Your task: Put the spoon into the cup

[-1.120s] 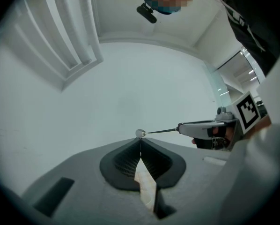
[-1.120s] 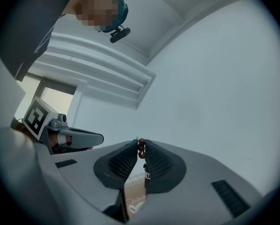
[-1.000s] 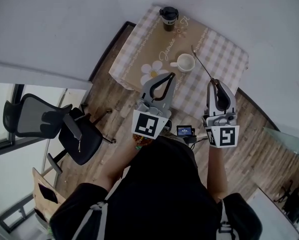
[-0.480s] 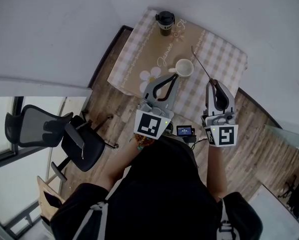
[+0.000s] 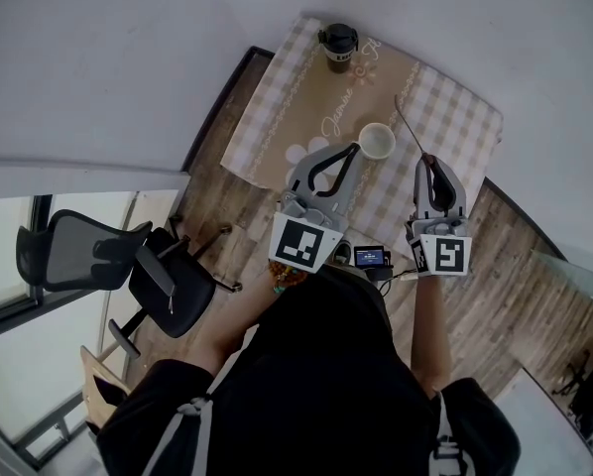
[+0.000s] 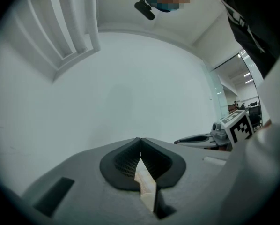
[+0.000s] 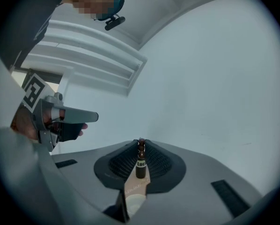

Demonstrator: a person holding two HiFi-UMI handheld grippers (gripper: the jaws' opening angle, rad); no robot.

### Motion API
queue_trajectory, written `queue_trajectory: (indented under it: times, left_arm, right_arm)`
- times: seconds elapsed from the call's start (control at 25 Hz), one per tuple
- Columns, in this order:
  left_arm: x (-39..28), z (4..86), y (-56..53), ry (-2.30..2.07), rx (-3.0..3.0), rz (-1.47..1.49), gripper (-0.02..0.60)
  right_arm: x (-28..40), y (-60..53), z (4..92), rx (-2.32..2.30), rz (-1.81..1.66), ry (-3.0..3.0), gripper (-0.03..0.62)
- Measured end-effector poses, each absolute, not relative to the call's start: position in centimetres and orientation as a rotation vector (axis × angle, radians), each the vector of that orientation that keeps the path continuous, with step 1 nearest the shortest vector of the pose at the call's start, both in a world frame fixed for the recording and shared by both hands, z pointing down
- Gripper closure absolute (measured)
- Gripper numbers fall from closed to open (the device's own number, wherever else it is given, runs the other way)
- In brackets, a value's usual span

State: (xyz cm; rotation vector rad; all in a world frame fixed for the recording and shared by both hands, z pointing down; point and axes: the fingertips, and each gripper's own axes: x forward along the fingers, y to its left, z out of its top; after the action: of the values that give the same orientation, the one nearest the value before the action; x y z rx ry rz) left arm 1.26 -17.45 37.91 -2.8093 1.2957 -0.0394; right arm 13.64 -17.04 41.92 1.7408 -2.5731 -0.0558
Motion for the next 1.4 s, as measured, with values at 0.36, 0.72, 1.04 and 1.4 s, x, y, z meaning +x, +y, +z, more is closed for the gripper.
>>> queue_trajectory:
  times: [0.36, 0.72, 1.04, 1.4]
  left_arm:
    - [0.3, 39.1, -18.1, 1.336, -2.819, -0.073, 0.565]
    - [-1.2, 39.4, -17.7, 1.392, -2.808, -0.071, 0.565]
    - [-1.5, 39.6, -17.5, 1.418, -2.811, -0.064, 0.565]
    - [-2.1, 39.6, -17.0, 1.445, -2.79, -0.07, 0.565]
  right_arm:
    - [13.4, -18.9, 49.9, 1.684, 0.103, -2.461, 0.551]
    - [13.6, -19.2, 56.7, 1.628, 0.27, -2.379, 0.553]
    - [13.5, -19.7, 61.7, 1.575, 0.376, -2.312, 0.553]
    - [12.9, -19.9, 65.8, 1.483, 0.459, -2.258, 0.551]
